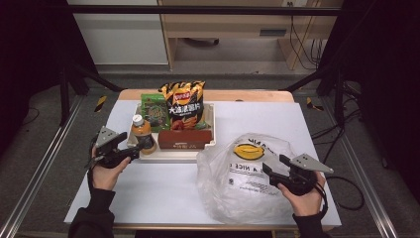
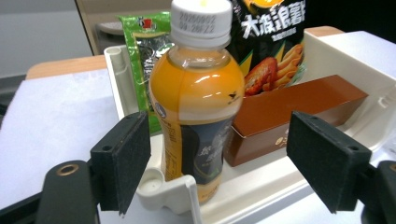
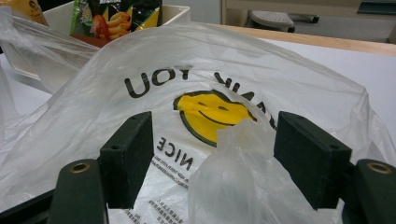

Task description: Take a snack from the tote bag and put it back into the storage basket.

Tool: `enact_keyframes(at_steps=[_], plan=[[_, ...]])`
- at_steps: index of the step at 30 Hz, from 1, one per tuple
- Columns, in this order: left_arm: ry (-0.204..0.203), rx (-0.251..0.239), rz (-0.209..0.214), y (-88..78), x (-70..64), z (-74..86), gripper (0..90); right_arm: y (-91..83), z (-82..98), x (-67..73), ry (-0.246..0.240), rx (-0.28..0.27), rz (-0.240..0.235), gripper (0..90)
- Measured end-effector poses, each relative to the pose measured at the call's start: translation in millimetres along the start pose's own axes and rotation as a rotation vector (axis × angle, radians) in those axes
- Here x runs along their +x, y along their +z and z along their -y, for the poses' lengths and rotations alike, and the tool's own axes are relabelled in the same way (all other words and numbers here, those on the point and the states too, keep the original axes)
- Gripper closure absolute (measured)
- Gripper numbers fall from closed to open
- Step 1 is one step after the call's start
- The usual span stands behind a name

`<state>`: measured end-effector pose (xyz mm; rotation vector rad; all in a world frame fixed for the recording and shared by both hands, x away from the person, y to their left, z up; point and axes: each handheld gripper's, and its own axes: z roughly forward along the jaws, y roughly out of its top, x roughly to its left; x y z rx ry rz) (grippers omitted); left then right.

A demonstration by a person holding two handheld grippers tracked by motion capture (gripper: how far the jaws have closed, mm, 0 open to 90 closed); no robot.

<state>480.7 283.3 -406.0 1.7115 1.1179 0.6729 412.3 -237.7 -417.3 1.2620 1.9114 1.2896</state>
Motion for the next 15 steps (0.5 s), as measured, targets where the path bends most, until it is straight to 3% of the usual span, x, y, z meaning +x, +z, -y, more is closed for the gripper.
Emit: enact_keyframes(at_steps=[8,15], plan=[[0.004,0.012,0.018,-18.5,-9.7,14.5,21.1,-3.0,2.3,-4.5,-0.005,0.013,0.01,25.8],[-0.006,0.044,0.018,-24.8,-12.3,34.5,20.3,-5.9,4.0,-6.4,-0.019,0.024,0.017,25.3]])
